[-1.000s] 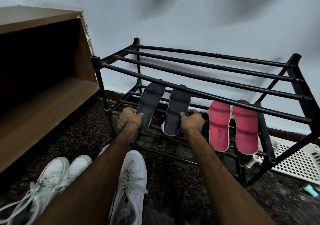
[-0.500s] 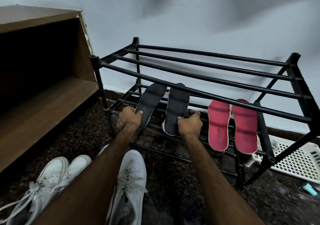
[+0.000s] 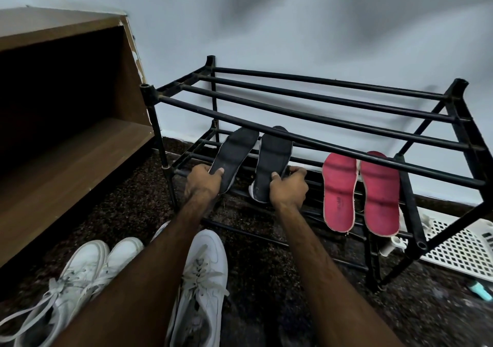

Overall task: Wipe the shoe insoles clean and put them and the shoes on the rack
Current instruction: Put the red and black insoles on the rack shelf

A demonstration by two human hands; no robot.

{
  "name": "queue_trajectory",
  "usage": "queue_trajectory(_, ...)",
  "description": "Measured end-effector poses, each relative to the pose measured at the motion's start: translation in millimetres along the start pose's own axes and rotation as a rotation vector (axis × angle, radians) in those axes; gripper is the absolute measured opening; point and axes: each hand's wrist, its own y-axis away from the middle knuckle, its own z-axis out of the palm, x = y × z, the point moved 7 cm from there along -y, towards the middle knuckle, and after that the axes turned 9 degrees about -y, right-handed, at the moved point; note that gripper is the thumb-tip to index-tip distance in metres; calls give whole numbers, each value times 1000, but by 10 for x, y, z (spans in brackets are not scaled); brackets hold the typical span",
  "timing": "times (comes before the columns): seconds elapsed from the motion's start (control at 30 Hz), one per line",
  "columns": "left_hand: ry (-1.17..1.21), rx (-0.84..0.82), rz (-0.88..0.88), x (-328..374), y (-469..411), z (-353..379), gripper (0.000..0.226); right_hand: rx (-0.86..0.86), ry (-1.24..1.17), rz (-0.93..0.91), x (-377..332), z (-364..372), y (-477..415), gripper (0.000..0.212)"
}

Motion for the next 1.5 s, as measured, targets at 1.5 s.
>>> queue_trajectory(1.5, -691, -205, 318, -2091, 2236, -448, 46, -916, 964, -386, 1426, 153, 2891, 43)
